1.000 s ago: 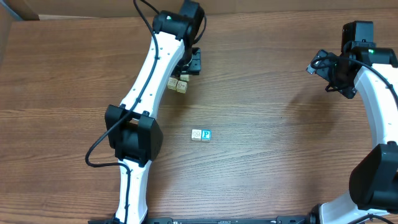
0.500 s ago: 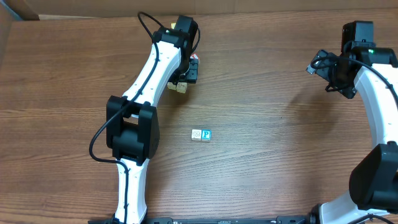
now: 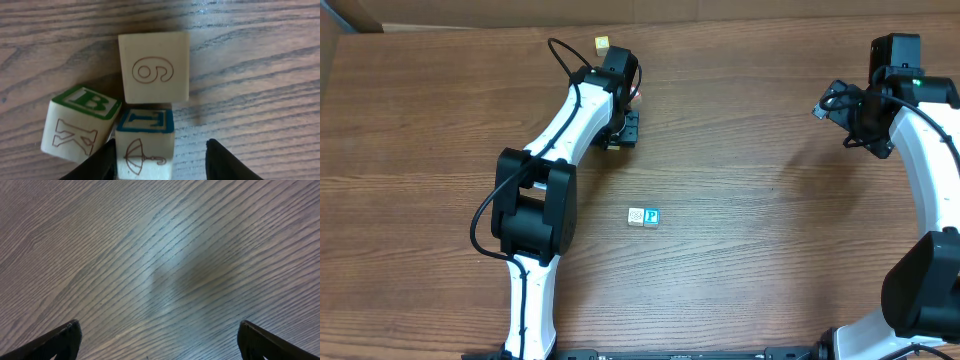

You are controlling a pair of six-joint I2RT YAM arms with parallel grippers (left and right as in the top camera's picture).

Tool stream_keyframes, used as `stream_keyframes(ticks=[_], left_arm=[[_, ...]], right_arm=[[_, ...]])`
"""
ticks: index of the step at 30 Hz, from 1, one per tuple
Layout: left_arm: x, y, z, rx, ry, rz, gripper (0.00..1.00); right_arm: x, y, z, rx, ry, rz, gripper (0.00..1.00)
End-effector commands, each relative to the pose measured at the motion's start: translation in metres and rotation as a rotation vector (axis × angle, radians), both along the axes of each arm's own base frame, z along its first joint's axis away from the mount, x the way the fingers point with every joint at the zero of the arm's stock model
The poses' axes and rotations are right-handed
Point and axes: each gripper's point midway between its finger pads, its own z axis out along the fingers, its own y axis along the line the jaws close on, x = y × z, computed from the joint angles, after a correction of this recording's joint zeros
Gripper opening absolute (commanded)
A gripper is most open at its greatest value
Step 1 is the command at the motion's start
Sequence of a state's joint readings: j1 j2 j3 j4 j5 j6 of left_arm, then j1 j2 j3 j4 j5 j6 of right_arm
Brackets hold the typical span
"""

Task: Flip 5 blocks
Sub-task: 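Carry the umbrella T block with the left gripper toward the P block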

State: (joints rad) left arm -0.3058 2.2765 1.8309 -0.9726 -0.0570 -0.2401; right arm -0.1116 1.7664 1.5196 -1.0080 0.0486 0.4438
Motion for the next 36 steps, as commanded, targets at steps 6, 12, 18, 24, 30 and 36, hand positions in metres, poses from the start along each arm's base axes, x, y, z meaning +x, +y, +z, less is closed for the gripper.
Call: stream_keyframes(ticks=[6, 12, 18, 24, 30, 36], left_arm=[[-0.005, -0.002, -0.008, 0.007, 0.020, -0.024, 0.28], [-0.006, -0.002, -0.001, 0.008, 0.024, -0.023, 0.22], [-0.004, -0.003, 0.046, -0.011, -0.015, 0.015, 0.20], [-0.033, 0.006, 0.126, -0.041, -0.068, 0.079, 0.19], [-0.083, 0.022, 0.197, -0.065, -0.109, 0.106, 0.18], [-0.133, 0.037, 0.217, -0.041, -0.024, 0.164, 0.18]], right_arm=[[0.003, -0.001, 0.011, -0.007, -0.031, 0.004, 1.00], [0.003, -0.001, 0.011, -0.007, -0.031, 0.004, 1.00], [0.003, -0.001, 0.011, -0.007, -0.031, 0.004, 1.00], [0.003, -0.001, 0.011, -0.007, -0.031, 0.004, 1.00], [0.003, -0.001, 0.011, -0.007, -0.031, 0.004, 1.00], [0.003, -0.001, 0.011, -0.007, -0.031, 0.004, 1.00]])
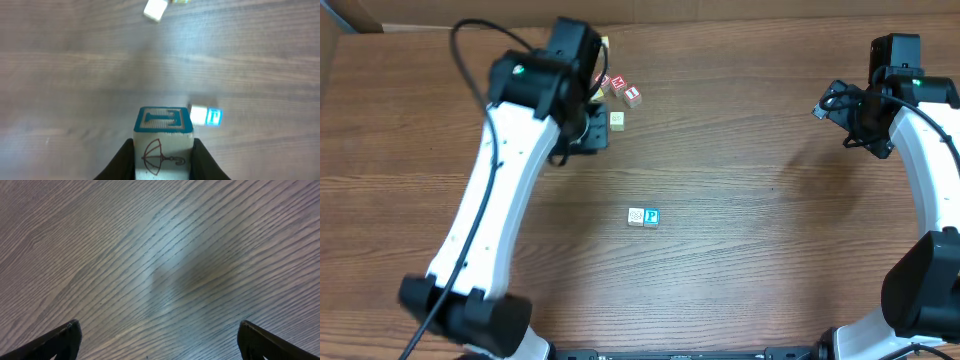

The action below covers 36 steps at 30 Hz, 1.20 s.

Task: Flip 5 blocks
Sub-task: 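Carry the umbrella T block with the left gripper toward the P block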

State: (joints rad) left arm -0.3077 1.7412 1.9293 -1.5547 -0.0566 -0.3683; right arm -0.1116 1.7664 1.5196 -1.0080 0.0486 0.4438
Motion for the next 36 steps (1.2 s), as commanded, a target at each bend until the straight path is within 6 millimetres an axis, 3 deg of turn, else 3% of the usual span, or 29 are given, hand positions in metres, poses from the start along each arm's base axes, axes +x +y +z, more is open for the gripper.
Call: stream_keyframes(ticks=[1, 6, 12, 22, 32, 34, 36], left_arm=[[-0.013, -0.001, -0.002, 0.004, 0.049, 0.042, 0.18], [-0.030, -0.008, -0.024, 0.034, 0.135, 0.028, 0.18], [-0.051, -0.020, -0.075, 0.078, 0.235, 0.002, 0.14], [-0.052, -0.022, -0.163, 0.067, 0.224, 0.020, 0.11], [-0.048, -0.024, -0.202, 0.040, 0.168, 0.030, 0.13], [-0.049, -0.023, -0.203, 0.040, 0.169, 0.033, 0.17], [-0.049, -0.023, -0.203, 0.041, 0.170, 0.033, 0.31]], right_arm=[[0.003, -0.001, 0.011, -0.007, -0.031, 0.004, 1.00], [0.003, -0.001, 0.011, -0.007, -0.031, 0.004, 1.00], [0.003, -0.001, 0.011, -0.007, -0.031, 0.004, 1.00], [0.003, -0.001, 0.011, -0.007, -0.031, 0.004, 1.00], [0.003, -0.001, 0.011, -0.007, -0.031, 0.004, 1.00], [0.003, -0.001, 0.011, -0.007, -0.031, 0.004, 1.00], [0.003, -0.001, 0.011, -0.007, -0.031, 0.004, 1.00]])
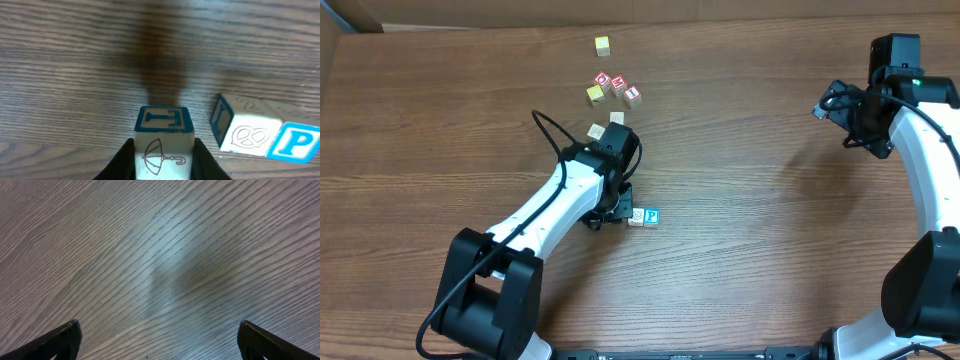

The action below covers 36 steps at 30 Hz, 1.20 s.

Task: Flip 5 blocks
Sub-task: 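Carry the umbrella T block with the left gripper toward the P block, then lower the umbrella T block beside the pretzel block and release it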

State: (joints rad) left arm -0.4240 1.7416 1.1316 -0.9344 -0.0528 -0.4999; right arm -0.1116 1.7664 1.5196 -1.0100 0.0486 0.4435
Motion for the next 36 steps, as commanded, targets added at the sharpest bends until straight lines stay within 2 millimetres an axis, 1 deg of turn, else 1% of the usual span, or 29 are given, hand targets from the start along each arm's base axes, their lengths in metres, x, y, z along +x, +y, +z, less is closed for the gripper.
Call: stream_keyframes(ticks=[1, 4, 5, 6, 9, 12, 14, 17, 18, 19, 20, 22, 24, 28, 30, 33, 36], left_arm=[[-0.002, 0.000, -0.002, -0.001, 0.004, 0.019, 0.35], [-0.002, 0.000, -0.002, -0.001, 0.005, 0.019, 0.40], [-0.002, 0.000, -0.002, -0.001, 0.004, 0.019, 0.45], [-0.002, 0.000, -0.002, -0.001, 0.003, 0.019, 0.47], [0.001, -0.002, 0.003, -0.006, -0.001, 0.007, 0.45], [0.009, -0.002, 0.021, -0.002, -0.008, 0.000, 0.42], [0.017, -0.002, 0.039, -0.003, -0.019, 0.009, 0.42], [0.023, 0.006, 0.059, 0.021, -0.024, 0.027, 0.41], [0.022, 0.011, 0.063, 0.035, -0.017, 0.033, 0.34], [0.020, 0.014, 0.065, 0.042, -0.005, 0.040, 0.19], [0.016, 0.018, 0.065, 0.049, 0.013, 0.050, 0.04], [0.006, 0.026, 0.059, 0.066, 0.054, 0.065, 0.04], [-0.006, 0.032, 0.049, 0.084, 0.098, 0.077, 0.04], [-0.024, 0.039, 0.021, 0.103, 0.146, 0.094, 0.05], [-0.031, 0.039, 0.008, 0.095, 0.158, 0.103, 0.04], [-0.039, 0.039, -0.006, 0.079, 0.171, 0.103, 0.04], [-0.037, 0.038, -0.015, 0.071, 0.150, 0.102, 0.04]], right_arm=[[0.004, -0.001, 0.011, -0.007, -0.032, 0.004, 1.00], [0.004, -0.001, 0.011, -0.007, -0.032, 0.004, 1.00], [0.004, -0.001, 0.011, -0.007, -0.033, 0.004, 1.00], [0.004, -0.001, 0.011, -0.007, -0.033, 0.004, 1.00], [0.004, -0.001, 0.011, -0.007, -0.032, 0.004, 1.00], [0.004, -0.001, 0.011, -0.007, -0.033, 0.004, 1.00], [0.004, -0.001, 0.011, -0.007, -0.032, 0.004, 1.00], [0.004, -0.001, 0.011, -0.007, -0.033, 0.004, 1.00], [0.004, -0.001, 0.011, -0.007, -0.033, 0.004, 1.00], [0.004, -0.001, 0.011, -0.007, -0.033, 0.004, 1.00], [0.004, -0.001, 0.011, -0.007, -0.033, 0.004, 1.00], [0.004, -0.001, 0.011, -0.007, -0.033, 0.004, 1.00], [0.004, -0.001, 0.011, -0.007, -0.033, 0.004, 1.00], [0.004, -0.001, 0.011, -0.007, -0.033, 0.004, 1.00], [0.004, -0.001, 0.011, -0.007, -0.033, 0.004, 1.00], [0.004, -0.001, 0.011, -0.007, -0.033, 0.004, 1.00], [0.004, -0.001, 0.011, -0.007, -0.033, 0.004, 1.00]])
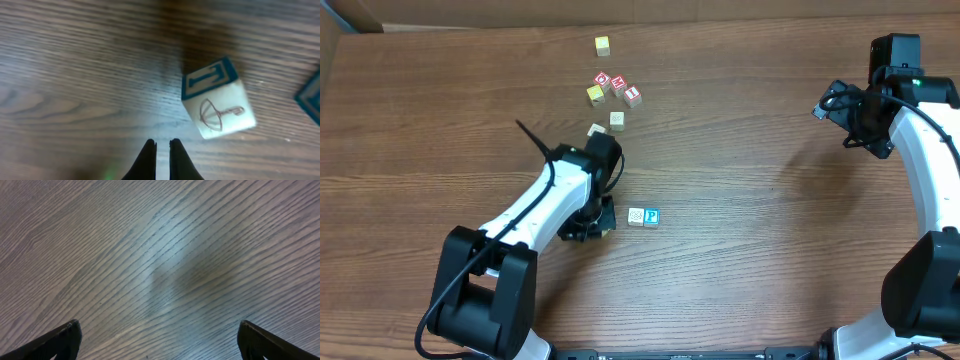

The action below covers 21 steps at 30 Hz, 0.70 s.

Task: Flip 5 blocks
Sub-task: 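Lower the umbrella T block beside the pretzel block and release it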

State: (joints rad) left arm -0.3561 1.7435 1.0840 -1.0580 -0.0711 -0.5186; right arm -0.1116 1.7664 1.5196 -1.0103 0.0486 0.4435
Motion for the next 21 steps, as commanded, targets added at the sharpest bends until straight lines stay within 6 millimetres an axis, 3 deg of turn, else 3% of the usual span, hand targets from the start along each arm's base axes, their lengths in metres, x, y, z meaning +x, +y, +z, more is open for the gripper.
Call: stream_keyframes(ticks=[1, 6, 10, 21], left_arm=[[0.003, -0.002, -0.008, -0.017, -0.025, 0.016, 0.04], [0.031, -0.016, -0.010, -0.081, -0.135, 0.006, 0.04], [0.035, -0.026, -0.010, -0.133, -0.147, 0.008, 0.04], [0.046, -0.030, -0.009, -0.150, -0.188, -0.013, 0.04]], right_arm=[[0.004, -0.001, 0.011, -0.007, -0.033, 0.004, 1.00], [0.004, -0.001, 0.011, -0.007, -0.033, 0.004, 1.00], [0.004, -0.001, 0.011, -0.007, -0.033, 0.004, 1.00], [0.004, -0.001, 0.011, -0.007, -0.033, 0.004, 1.00]])
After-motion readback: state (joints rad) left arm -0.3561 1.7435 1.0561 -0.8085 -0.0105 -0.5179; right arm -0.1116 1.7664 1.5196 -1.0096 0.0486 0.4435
